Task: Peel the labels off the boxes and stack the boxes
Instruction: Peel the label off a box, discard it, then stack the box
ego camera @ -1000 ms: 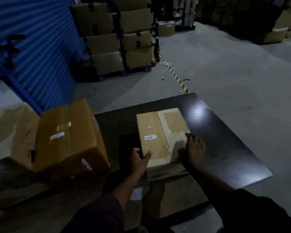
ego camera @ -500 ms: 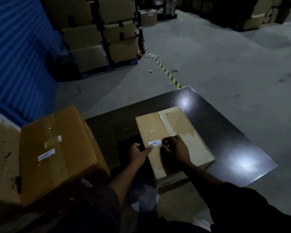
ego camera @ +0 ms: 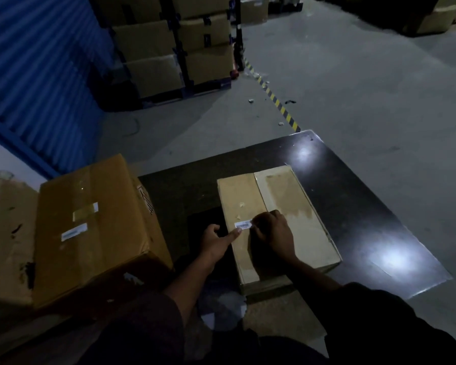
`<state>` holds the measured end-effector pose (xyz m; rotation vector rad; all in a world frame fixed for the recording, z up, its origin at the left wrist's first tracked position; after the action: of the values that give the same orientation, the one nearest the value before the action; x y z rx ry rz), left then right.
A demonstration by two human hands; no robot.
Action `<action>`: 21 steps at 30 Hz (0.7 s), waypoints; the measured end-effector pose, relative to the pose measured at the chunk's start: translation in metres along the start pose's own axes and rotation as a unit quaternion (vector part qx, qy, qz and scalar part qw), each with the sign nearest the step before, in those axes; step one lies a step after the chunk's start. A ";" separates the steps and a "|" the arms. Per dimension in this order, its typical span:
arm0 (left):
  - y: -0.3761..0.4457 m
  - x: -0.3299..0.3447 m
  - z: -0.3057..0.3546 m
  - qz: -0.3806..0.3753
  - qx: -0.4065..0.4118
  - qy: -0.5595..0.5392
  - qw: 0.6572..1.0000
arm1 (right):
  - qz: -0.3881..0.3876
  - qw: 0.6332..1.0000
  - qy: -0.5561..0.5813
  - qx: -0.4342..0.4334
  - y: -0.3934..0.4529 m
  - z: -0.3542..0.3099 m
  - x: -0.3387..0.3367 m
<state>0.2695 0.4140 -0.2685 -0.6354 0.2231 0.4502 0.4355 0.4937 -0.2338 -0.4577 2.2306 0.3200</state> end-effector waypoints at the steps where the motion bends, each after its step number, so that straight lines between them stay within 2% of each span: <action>1: -0.001 0.000 0.000 0.003 0.000 -0.001 1.000 | 0.000 1.000 0.008 0.001 0.000 0.000 -0.001; 21: -0.006 0.000 0.007 0.023 0.003 0.017 1.000 | -0.003 1.000 0.028 0.009 -0.001 -0.001 -0.005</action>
<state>0.2730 0.4139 -0.2599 -0.6331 0.2728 0.4837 0.4384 0.4932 -0.2299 -0.4677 2.2837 0.2867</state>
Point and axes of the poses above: each hand's wrist, its own y-axis towards the middle knuckle, its own x-axis out of the palm, z = x × y, the point moved 6 cm from there along y, towards the middle knuckle, and after that the axes turned 3 degrees about -z, right-handed, at the moved point
